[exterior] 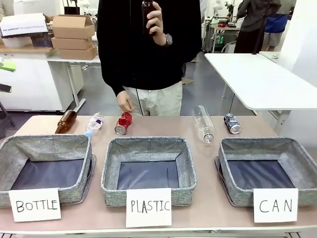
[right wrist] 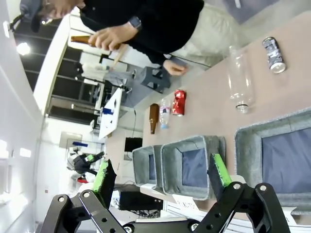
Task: Sort the can waste into the basket.
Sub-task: Pick up the can waste from the table and place it in the right Fabric basket.
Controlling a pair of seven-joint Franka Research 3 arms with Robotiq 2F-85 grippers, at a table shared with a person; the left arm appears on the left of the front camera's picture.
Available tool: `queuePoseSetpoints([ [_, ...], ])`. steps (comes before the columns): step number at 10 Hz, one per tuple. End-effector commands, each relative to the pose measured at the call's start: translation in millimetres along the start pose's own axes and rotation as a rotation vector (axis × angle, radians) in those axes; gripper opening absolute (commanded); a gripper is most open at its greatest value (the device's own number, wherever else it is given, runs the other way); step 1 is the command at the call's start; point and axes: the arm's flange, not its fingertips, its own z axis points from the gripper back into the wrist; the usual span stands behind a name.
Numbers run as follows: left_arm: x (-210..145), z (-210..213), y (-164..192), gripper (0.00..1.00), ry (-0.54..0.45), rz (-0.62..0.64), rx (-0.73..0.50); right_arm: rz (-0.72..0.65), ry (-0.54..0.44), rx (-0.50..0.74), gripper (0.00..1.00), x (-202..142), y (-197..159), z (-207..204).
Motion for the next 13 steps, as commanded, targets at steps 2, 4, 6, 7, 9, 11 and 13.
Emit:
queuePoseSetpoints([
  [2,57.6,-103.4,-20.7,1.0,0.16,-0.211,0.262,0.023,-0.001,0.023,1.0,-0.6,1.8,-4.0],
  [4,58.5,-132.2,-13.7,1.0,0.161,-0.169,0.285,0.023,-0.001,0.023,1.0,-0.6,1.8,-4.0],
  [6,46.1,-117.2,-46.1,1.0,0.15,-0.265,0.236,0.023,-0.001,0.023,1.0,-0.6,1.8,-4.0],
  [7,46.1,-117.2,-46.1,1.0,0.15,-0.265,0.236,0.023,-0.001,0.023,1.0,-0.6,1.8,-4.0],
  [9,52.6,-130.4,-39.8,1.0,0.147,-0.268,0.237,0.023,-0.001,0.023,1.0,-0.6,1.8,-4.0],
  [11,29.5,-21.7,-22.5,1.0,0.01,-0.188,0.106,0.023,-0.001,0.023,1.0,-0.6,1.8,-4.0],
  [13,-24.2,95.1,-15.5,1.0,-0.38,-0.132,0.085,0.023,-0.001,0.023,1.0,-0.6,1.8,-4.0],
])
